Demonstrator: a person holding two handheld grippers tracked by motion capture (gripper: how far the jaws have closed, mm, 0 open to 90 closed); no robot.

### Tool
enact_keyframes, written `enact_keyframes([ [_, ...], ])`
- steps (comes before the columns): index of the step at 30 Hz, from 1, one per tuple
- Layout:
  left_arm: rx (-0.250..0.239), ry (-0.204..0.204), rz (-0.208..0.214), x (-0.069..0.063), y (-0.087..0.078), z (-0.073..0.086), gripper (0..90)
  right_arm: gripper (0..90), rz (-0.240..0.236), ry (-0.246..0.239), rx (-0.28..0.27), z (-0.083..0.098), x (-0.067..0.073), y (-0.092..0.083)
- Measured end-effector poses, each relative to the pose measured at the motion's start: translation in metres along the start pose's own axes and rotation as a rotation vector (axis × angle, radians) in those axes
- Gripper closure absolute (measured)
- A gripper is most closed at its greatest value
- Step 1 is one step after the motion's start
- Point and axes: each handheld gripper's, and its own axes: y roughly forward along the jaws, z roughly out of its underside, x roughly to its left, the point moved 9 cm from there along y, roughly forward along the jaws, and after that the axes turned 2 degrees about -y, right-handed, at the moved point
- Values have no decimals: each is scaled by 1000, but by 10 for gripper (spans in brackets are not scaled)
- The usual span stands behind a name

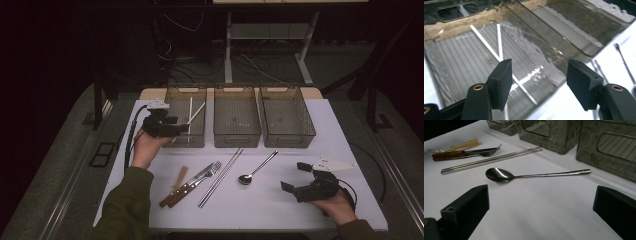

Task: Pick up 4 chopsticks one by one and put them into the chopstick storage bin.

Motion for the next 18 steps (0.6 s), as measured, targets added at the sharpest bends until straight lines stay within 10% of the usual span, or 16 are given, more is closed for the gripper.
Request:
enact_keyframes([
  [18, -17, 54, 11, -41, -15, 49, 278, 8, -5, -8, 0, 0, 2, 0],
])
